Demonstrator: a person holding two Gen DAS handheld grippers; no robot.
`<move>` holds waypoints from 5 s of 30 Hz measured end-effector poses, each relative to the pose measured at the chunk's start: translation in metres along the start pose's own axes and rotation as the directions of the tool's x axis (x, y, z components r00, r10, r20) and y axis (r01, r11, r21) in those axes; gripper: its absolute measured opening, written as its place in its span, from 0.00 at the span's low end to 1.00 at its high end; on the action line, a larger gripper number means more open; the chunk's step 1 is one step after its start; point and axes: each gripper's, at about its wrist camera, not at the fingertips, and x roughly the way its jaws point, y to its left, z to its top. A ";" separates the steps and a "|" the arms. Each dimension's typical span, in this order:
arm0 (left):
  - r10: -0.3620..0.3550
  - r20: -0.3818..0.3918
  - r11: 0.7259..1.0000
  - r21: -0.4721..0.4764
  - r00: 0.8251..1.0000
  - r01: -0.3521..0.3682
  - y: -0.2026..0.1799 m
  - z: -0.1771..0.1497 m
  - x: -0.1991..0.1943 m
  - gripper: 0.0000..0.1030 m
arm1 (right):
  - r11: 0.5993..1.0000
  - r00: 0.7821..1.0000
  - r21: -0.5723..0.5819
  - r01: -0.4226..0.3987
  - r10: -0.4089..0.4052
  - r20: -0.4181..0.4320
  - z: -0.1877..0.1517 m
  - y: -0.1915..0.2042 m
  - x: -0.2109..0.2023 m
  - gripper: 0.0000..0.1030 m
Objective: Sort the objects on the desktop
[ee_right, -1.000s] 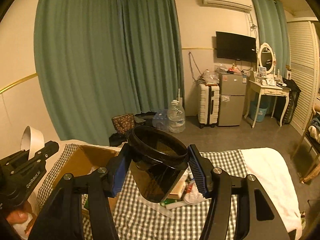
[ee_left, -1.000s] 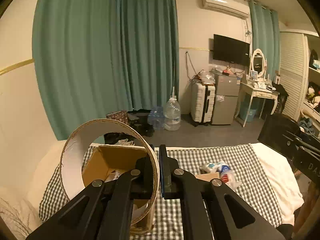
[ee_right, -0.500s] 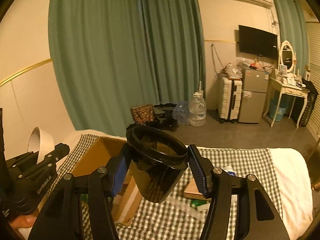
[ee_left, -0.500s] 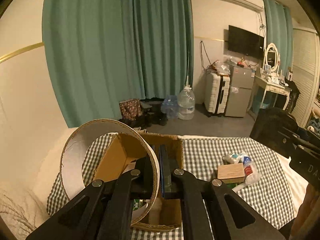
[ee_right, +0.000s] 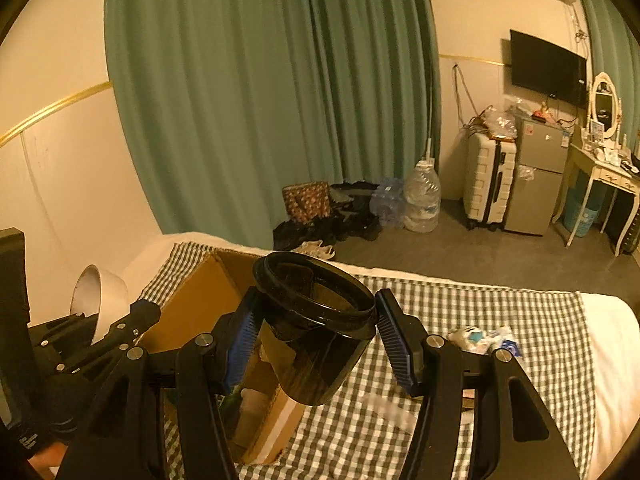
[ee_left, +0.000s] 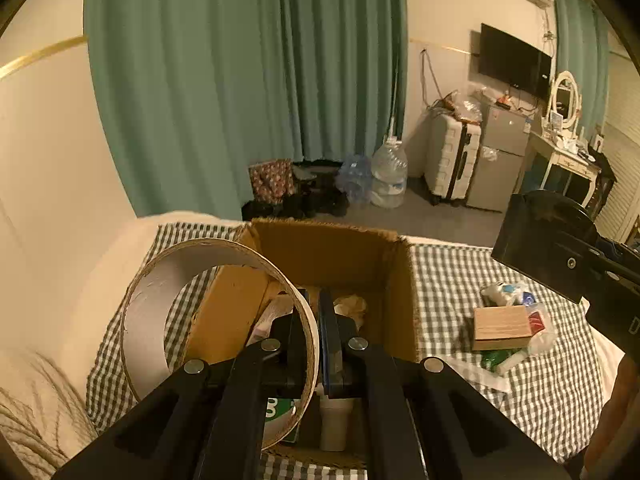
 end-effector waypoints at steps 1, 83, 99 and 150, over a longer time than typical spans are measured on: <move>0.002 -0.006 1.000 -0.004 1.000 -0.002 0.002 -0.002 0.004 0.04 | 1.000 1.000 -0.004 -0.006 0.006 -0.009 -0.001 0.003 0.007 0.56; -0.009 0.199 1.000 0.025 0.980 0.004 -0.058 0.047 -0.112 0.93 | 0.998 0.993 0.052 0.041 -0.046 0.108 0.025 -0.046 -0.111 0.71; -0.091 0.282 0.994 0.083 0.955 0.070 -0.139 0.043 -0.169 1.00 | 0.983 0.974 0.122 0.139 -0.158 0.165 0.012 -0.122 -0.201 0.82; -0.214 -0.034 0.957 0.191 0.976 0.216 -0.234 -0.008 0.016 1.00 | 0.936 0.959 0.231 0.267 -0.236 -0.154 -0.076 -0.249 -0.074 0.91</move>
